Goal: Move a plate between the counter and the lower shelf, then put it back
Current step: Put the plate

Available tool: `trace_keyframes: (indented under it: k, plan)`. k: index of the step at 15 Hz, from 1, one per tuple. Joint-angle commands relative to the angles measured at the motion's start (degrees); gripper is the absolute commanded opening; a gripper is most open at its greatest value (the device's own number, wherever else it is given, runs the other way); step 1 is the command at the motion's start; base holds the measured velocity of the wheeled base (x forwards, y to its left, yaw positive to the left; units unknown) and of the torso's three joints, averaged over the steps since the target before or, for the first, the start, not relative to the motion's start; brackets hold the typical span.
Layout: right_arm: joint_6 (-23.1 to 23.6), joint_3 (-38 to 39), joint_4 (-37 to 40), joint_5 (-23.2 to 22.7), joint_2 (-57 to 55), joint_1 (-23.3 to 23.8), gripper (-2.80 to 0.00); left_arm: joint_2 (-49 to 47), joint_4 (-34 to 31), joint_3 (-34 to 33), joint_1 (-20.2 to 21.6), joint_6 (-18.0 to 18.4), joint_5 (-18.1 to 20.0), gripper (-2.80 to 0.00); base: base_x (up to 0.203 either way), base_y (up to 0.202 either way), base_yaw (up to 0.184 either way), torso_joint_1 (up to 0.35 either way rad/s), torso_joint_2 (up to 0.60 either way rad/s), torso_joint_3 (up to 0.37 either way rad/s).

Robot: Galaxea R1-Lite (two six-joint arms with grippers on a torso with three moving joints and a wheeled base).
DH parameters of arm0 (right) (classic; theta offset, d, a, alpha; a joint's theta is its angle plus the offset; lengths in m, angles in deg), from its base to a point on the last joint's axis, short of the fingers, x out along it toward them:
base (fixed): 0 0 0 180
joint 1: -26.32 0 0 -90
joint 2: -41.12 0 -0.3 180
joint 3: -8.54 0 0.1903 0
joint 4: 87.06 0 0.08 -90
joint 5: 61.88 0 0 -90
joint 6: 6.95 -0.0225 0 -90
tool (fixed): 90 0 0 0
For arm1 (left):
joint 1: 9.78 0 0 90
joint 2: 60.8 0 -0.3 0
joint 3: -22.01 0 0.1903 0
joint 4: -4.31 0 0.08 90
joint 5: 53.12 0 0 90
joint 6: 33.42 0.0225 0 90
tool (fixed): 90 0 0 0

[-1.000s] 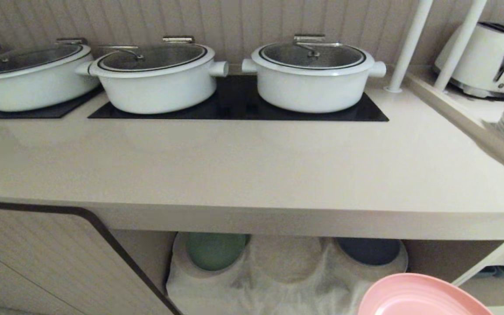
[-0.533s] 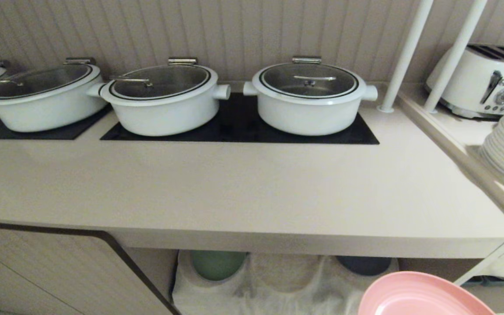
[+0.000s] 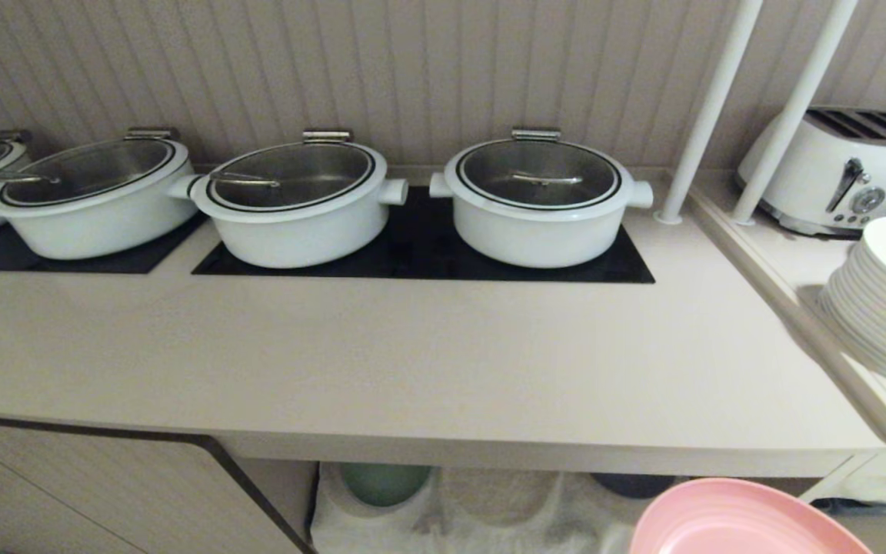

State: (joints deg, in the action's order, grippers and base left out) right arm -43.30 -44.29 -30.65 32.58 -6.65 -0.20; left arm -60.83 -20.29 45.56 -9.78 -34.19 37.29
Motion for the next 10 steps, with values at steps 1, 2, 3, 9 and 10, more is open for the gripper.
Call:
trace_keyframes:
  k: [1, 2, 3, 9, 10]
  plan:
    - [-0.21, 0.02, 0.17, 0.03, 0.04, -0.03, -2.8, 0.02, 0.0, -0.01, 0.0, -0.02, 0.02, -2.8, 0.0, 0.0, 0.0, 0.157, -0.33, -0.186]
    - [-0.13, -0.07, 0.17, 0.03, 0.04, -0.03, -2.8, 0.02, 0.0, -0.01, 0.0, -0.02, 0.02, -2.8, 0.0, 0.0, 0.0, 0.164, -0.33, -0.164]
    - [-0.13, -0.07, 0.17, 0.03, 0.04, -0.03, -2.8, 0.02, 0.0, -0.01, 0.0, -0.02, 0.02, -2.8, 0.0, 0.0, 0.0, 0.173, -0.35, -0.185]
    - [-0.13, -1.13, 0.35, 0.03, -0.05, -0.21, -2.8, 0.02, 0.0, -0.01, 0.0, -0.02, 0.02, -2.8, 0.0, 0.0, 0.0, 0.099, -0.2, -0.102]
    - [-0.13, -1.12, 0.38, 0.03, -0.05, -0.59, -2.8, 0.02, 0.0, -0.01, 0.0, -0.02, 0.02, -2.8, 0.0, 0.0, 0.0, 0.0, 0.0, 0.0]
